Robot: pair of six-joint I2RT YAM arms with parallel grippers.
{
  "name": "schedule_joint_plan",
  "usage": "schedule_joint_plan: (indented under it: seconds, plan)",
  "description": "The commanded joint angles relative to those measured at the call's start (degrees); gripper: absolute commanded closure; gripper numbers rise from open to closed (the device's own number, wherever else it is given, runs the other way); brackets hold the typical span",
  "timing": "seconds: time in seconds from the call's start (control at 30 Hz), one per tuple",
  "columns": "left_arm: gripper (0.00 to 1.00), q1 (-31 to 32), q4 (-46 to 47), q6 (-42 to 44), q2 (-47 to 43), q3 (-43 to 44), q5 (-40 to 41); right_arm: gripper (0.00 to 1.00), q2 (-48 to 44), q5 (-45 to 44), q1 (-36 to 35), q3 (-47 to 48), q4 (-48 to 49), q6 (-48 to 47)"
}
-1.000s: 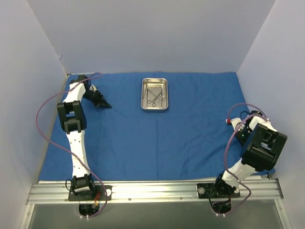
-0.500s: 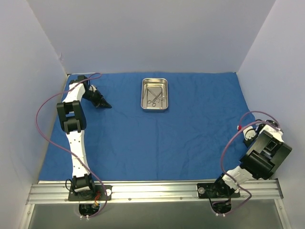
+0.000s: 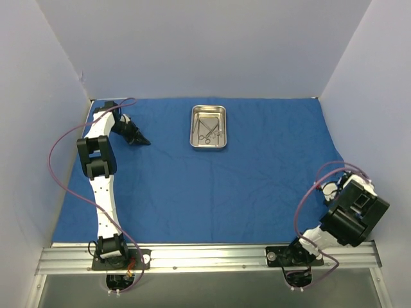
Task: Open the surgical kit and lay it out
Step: Smooth out the surgical kit at the center of the board.
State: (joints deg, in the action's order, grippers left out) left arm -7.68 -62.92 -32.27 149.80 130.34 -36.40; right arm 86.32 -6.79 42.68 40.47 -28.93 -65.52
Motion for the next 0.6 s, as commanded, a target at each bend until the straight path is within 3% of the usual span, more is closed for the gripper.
schedule_joint_plan:
  seconds: [0.0, 0.2, 0.33, 0.43, 0.57]
  plan:
    - [0.96, -1.02, 4.29, 2.39, 3.84, 0.35, 8.81, 1.0, -0.8, -8.58, 3.55, -6.01, -1.4, -2.77]
    - [0.96, -1.46, 4.38, 2.21, 4.63, 0.88, 8.28, 1.0, -2.21, -11.06, 6.02, -6.73, 0.45, -3.74]
    - [0.96, -1.55, 4.2, 2.21, 4.8, 1.05, 8.19, 1.0, -4.06, 3.69, 4.35, 3.28, -1.58, 0.99]
    - [0.96, -1.63, 3.94, 2.57, 4.46, 0.71, 8.01, 1.0, -3.27, 4.58, -1.26, 9.17, -1.04, 6.28]
    - [0.96, -1.37, 5.34, 3.27, 1.39, -2.45, 8.36, 1.0, -1.34, 5.63, -9.0, 15.86, 7.9, 18.64]
